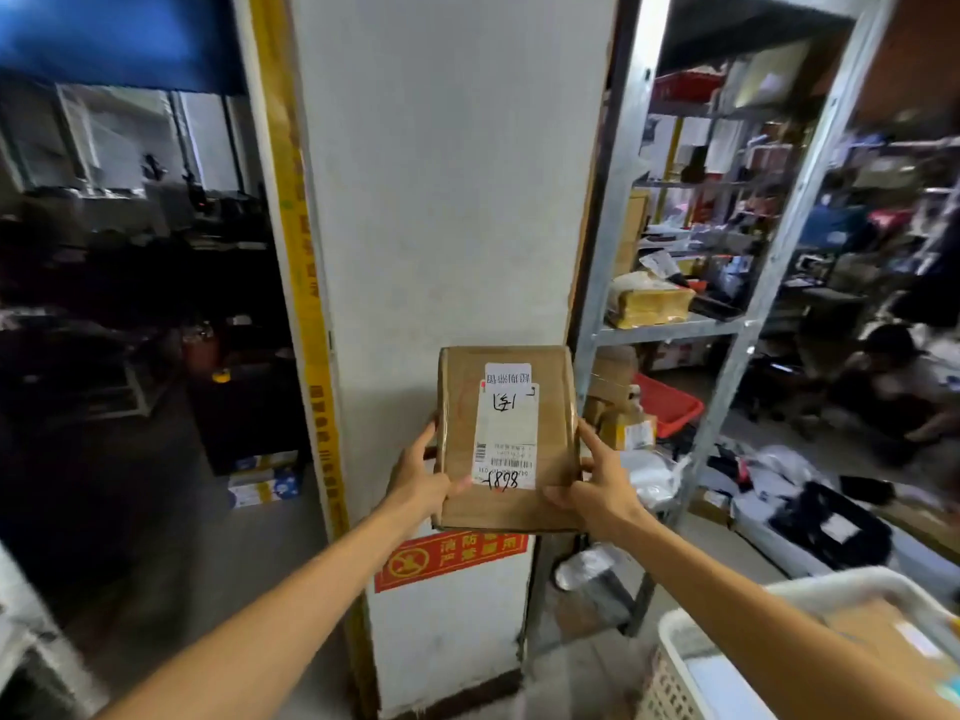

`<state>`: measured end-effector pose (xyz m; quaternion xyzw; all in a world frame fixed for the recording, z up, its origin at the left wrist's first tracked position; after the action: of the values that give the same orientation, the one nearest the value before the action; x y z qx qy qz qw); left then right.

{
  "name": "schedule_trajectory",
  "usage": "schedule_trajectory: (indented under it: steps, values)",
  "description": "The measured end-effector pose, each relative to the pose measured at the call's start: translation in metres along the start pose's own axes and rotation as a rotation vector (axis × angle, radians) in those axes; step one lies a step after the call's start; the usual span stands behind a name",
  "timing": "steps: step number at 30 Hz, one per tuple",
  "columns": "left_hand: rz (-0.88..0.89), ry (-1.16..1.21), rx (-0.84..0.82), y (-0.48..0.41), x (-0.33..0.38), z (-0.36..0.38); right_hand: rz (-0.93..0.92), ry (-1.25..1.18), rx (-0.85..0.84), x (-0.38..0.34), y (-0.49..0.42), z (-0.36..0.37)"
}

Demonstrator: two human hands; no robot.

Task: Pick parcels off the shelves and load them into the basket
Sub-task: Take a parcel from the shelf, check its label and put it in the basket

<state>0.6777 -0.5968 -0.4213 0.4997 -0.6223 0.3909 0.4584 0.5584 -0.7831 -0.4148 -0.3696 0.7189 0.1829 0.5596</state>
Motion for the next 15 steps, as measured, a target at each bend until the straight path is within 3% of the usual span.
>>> schedule_trajectory:
  steps: [15]
  values:
    - [0.185, 0.010, -0.669, 0.047, 0.054, 0.281, 0.273, 0.073, 0.613, 0.111, 0.035, -0.222]
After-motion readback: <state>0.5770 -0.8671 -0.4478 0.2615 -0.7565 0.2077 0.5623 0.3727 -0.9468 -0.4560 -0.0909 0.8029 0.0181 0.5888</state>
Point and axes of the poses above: each hand's wrist, its own y-axis away from the middle knuckle, its own z-axis out of the palm, x = y × z, the point moved 1 cm from there along -y, towards the middle knuckle, and after that the axes turned 14 degrees about x, right-handed, at the moved point
